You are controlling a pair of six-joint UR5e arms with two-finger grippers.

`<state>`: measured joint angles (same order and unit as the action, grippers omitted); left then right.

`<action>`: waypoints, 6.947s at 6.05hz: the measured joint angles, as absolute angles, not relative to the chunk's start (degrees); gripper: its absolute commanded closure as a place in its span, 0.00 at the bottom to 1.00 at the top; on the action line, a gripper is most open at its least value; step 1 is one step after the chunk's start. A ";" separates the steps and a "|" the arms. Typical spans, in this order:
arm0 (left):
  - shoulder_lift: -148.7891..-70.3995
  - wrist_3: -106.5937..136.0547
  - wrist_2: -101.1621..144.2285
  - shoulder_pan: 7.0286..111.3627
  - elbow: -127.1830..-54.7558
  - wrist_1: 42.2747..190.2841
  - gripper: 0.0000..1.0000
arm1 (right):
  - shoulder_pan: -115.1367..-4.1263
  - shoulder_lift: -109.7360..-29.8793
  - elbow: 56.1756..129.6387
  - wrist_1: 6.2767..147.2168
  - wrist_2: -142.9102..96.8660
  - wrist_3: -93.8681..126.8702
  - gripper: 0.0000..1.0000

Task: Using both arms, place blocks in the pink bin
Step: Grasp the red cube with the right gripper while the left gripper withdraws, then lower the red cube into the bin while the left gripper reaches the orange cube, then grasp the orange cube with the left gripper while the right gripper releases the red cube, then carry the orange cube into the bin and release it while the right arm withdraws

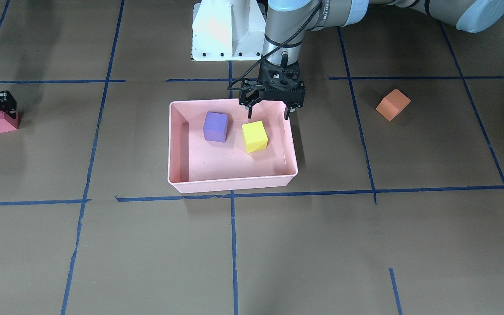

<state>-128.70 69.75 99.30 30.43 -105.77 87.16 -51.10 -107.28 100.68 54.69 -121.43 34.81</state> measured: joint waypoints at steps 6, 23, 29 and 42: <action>-113.34 43.90 109.58 39.70 -115.58 86.74 0.00 | -48.27 -72.82 113.35 91.26 -125.19 53.86 0.60; -75.63 14.77 113.70 36.38 -114.64 123.79 0.00 | -32.15 -53.01 103.64 98.85 -109.84 74.42 0.00; -76.81 14.77 113.45 36.31 -111.50 123.53 0.00 | -31.93 -53.87 103.80 98.79 -109.71 74.40 0.00; -112.06 37.52 117.10 40.89 -119.91 79.29 0.83 | -38.32 -58.96 109.48 98.78 -113.76 62.01 0.00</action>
